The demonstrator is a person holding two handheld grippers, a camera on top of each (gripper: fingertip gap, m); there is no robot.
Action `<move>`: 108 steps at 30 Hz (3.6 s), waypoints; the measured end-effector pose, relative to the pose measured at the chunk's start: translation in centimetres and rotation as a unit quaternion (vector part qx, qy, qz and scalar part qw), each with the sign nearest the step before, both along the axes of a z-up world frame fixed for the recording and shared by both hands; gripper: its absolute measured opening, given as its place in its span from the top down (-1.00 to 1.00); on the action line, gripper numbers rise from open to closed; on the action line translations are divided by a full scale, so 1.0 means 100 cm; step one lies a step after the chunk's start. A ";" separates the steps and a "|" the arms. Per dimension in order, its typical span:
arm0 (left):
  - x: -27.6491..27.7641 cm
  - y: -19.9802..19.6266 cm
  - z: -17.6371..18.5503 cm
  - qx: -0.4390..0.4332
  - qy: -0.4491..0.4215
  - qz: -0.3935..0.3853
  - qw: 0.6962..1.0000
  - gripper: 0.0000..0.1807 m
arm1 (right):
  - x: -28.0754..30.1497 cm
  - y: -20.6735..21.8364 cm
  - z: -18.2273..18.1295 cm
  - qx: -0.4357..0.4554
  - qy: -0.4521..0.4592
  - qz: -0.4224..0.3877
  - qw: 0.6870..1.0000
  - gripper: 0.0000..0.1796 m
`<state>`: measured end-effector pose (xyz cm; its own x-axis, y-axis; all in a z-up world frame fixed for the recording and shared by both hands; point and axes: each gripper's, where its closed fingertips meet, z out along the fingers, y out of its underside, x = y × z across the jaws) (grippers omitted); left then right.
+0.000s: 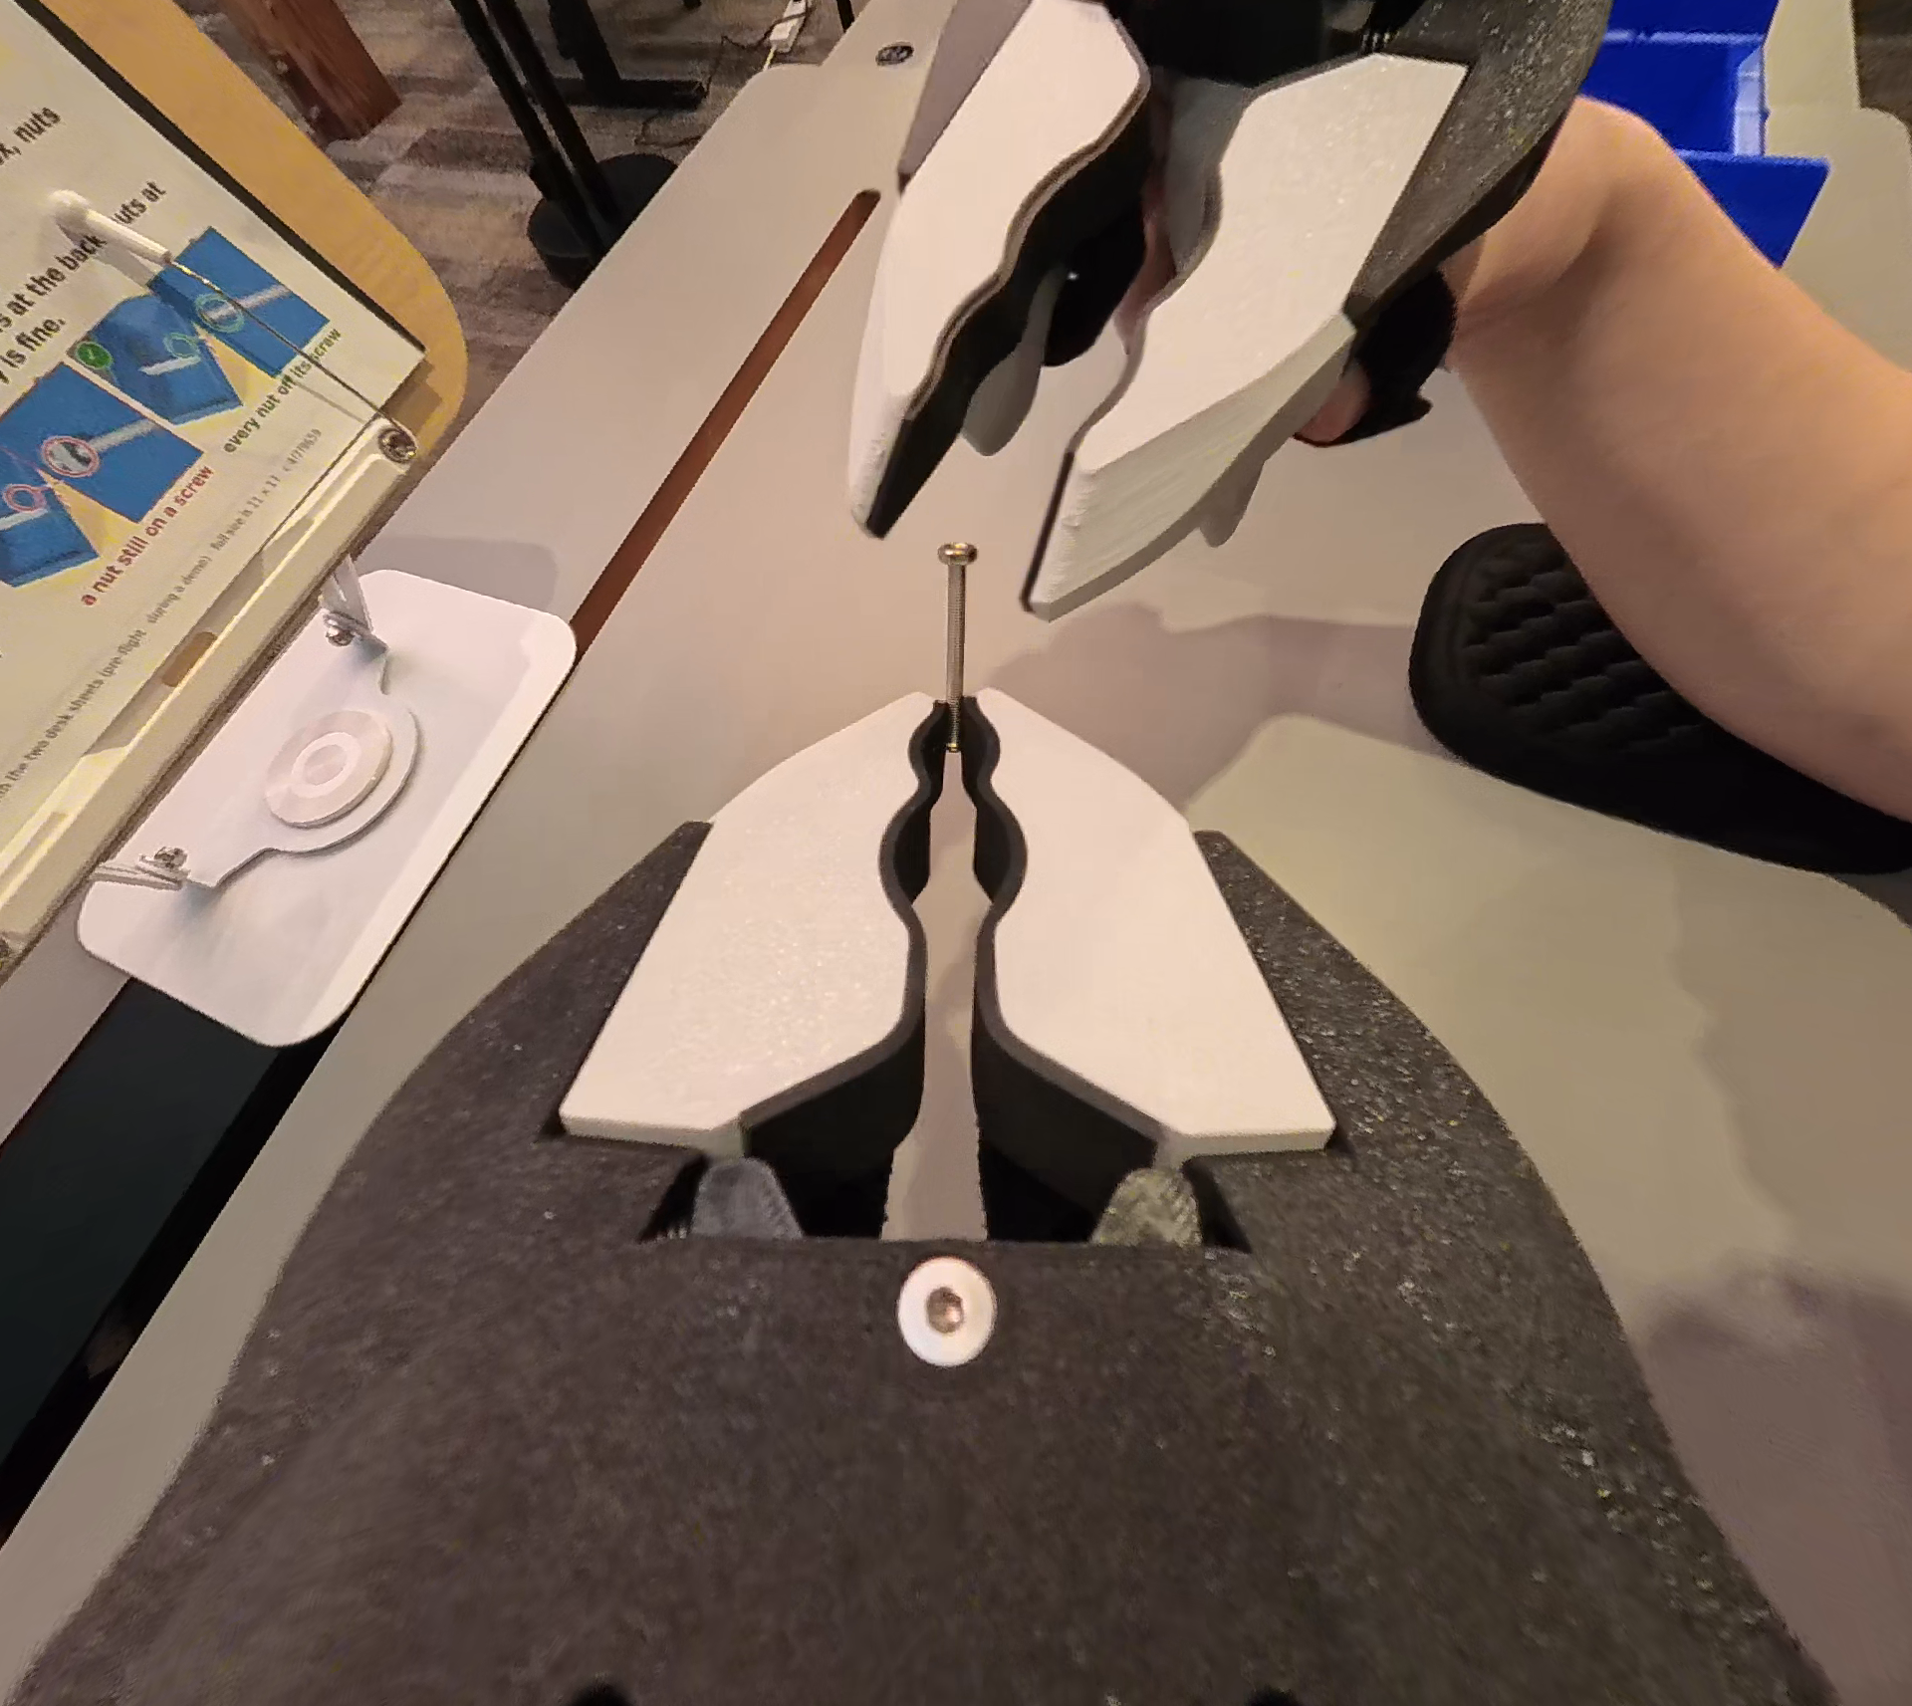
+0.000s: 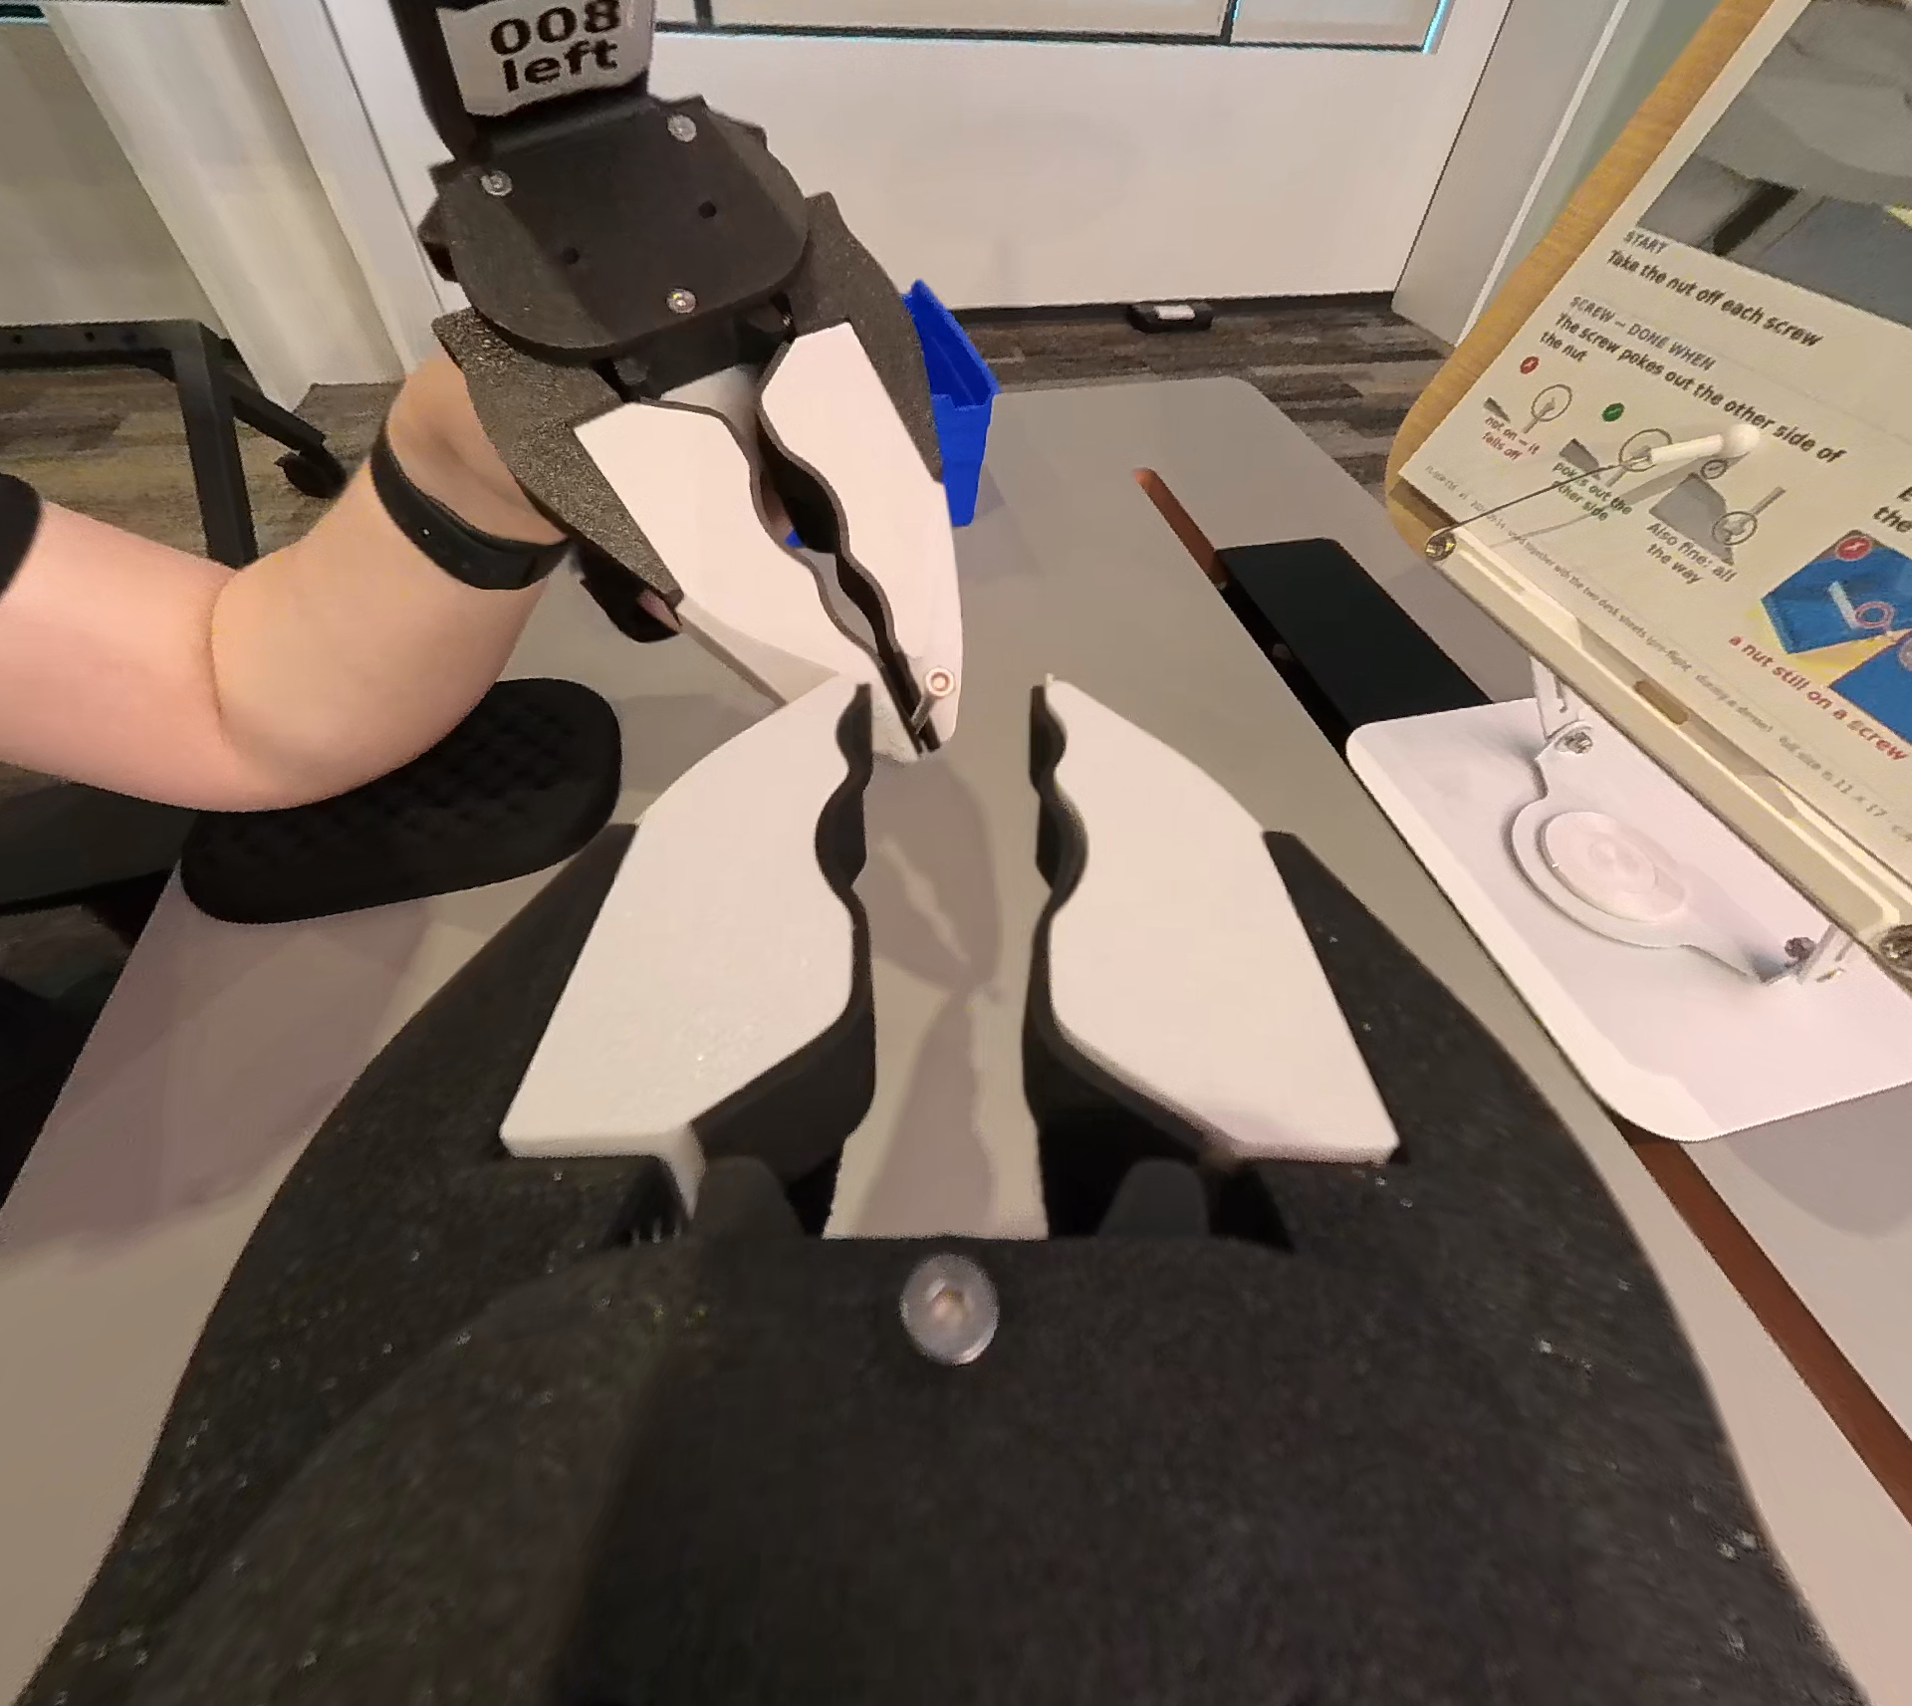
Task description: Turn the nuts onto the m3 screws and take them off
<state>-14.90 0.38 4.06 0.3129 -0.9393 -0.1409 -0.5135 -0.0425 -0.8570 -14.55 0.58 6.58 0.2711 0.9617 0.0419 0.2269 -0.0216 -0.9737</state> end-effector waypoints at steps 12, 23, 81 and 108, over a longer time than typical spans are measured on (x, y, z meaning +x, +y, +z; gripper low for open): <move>0.009 -0.011 0.030 -0.001 -0.125 -0.069 0.990 0.98 | 0.013 -0.025 0.047 0.088 0.106 0.040 0.990 0.71; 0.010 -0.031 0.046 -0.018 -0.172 -0.128 0.977 0.98 | 0.004 -0.037 0.050 0.134 0.095 0.056 0.985 0.70; 0.009 -0.040 0.054 -0.017 -0.180 -0.141 0.973 0.98 | 0.002 -0.043 0.060 0.127 0.134 0.077 0.980 0.76; 0.010 -0.044 0.056 -0.010 -0.184 -0.149 0.972 0.98 | -0.005 -0.047 0.063 0.055 0.179 0.127 0.974 0.92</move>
<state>-13.87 -4.05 9.70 0.0528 -0.9973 -0.0515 -0.1643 0.0422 -0.9855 -15.07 -4.10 12.85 0.0419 0.9947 0.0943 -0.1428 0.0994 -0.9848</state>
